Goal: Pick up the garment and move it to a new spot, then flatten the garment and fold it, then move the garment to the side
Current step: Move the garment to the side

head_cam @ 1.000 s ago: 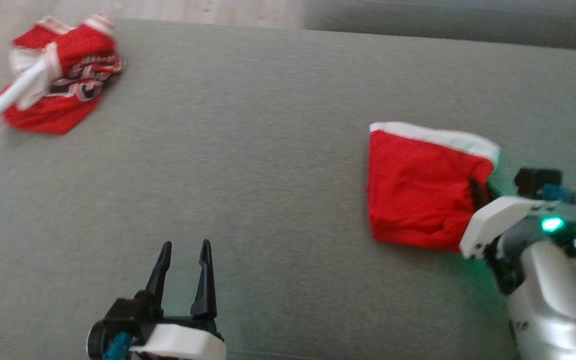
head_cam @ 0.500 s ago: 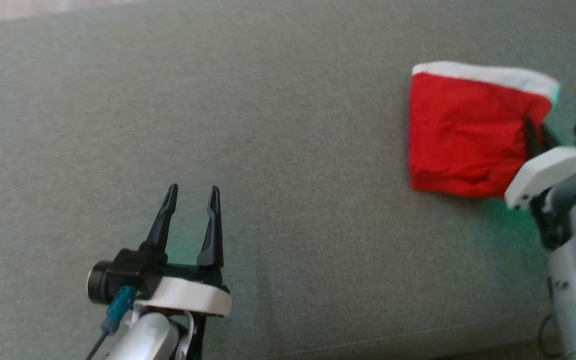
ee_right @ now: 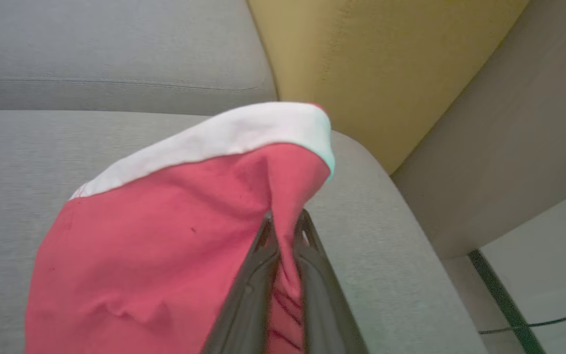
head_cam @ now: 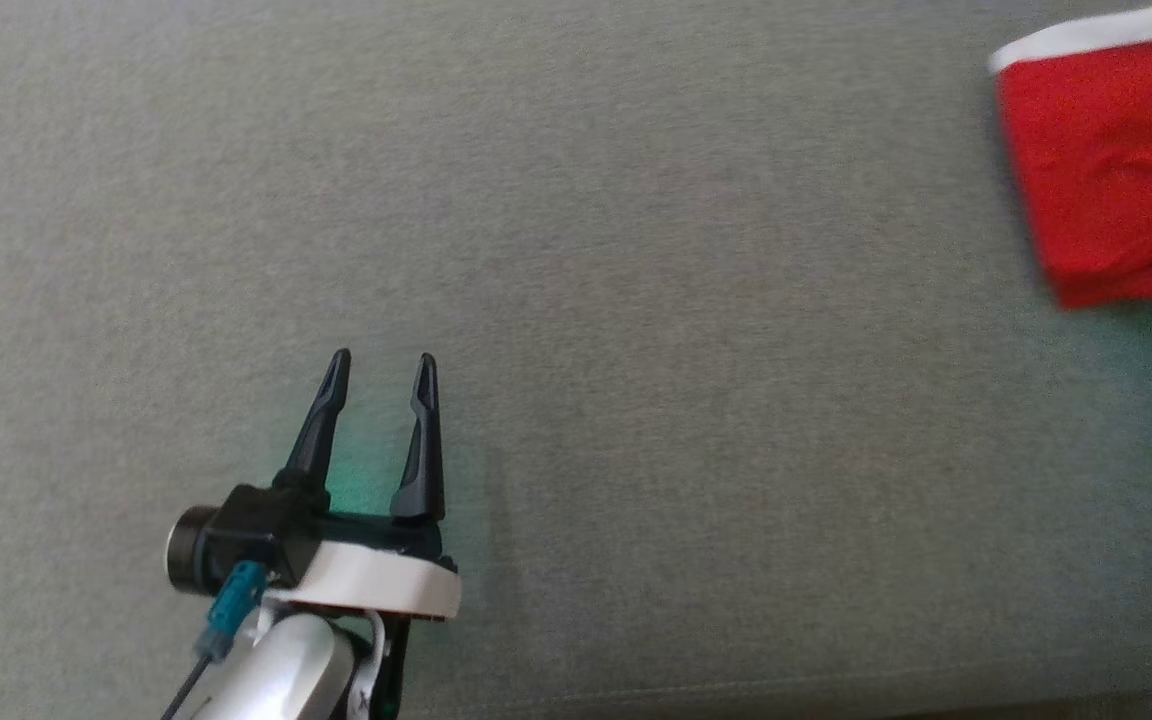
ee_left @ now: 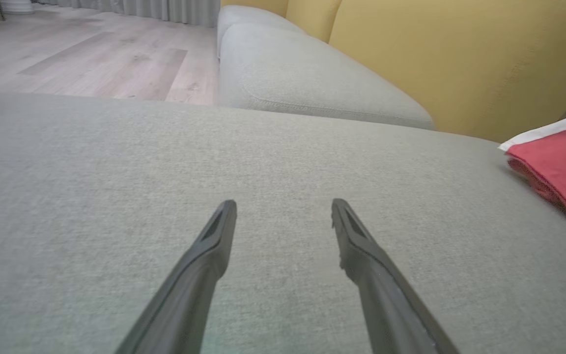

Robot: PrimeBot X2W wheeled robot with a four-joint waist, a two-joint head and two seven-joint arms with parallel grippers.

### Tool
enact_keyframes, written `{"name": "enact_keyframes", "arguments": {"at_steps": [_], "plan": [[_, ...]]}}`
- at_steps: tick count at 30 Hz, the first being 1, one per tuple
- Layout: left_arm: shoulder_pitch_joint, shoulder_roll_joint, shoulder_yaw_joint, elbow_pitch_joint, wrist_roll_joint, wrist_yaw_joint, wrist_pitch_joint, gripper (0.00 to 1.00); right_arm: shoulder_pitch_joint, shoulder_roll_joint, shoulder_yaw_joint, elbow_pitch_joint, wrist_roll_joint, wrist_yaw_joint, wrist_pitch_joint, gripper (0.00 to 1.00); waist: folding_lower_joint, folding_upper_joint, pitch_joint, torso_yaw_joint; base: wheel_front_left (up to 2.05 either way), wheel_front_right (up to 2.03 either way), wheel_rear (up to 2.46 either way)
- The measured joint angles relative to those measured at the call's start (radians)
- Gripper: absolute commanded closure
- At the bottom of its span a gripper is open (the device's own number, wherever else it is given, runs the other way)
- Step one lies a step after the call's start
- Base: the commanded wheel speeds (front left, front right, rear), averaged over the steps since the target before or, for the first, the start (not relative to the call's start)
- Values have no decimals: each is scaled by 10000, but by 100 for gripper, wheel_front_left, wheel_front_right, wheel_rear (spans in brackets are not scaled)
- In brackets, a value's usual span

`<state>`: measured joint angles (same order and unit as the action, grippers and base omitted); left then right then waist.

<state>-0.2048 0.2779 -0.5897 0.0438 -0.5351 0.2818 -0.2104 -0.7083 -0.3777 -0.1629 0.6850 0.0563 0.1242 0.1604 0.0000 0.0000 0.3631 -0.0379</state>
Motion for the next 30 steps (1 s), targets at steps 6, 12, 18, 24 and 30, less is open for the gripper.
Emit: {"name": "enact_keyframes", "arguments": {"at_steps": [6,12,18,24,30], "plan": [[-106,-2,-2,-138,71,86,36,0,-915,-1055,-265,961,-502,0,23,90,1,0,330,558,0,0,0],[-158,-4,-6,-153,71,90,33,0,-1268,-1442,-648,1618,-1398,0,-642,0,1,0,498,870,0,0,0],[-152,-2,0,-136,71,171,10,0,-1334,-1174,-746,2015,-1666,0,-1344,0,0,0,241,833,0,0,0],[-130,6,23,0,-35,161,-23,0,-1320,-173,-77,1795,-1471,0,-1885,0,-1,0,-339,722,0,0,0],[275,188,192,412,-372,100,-107,0,-567,690,734,1164,-930,0,-2364,0,-1,0,-1356,678,0,0,0]]}}
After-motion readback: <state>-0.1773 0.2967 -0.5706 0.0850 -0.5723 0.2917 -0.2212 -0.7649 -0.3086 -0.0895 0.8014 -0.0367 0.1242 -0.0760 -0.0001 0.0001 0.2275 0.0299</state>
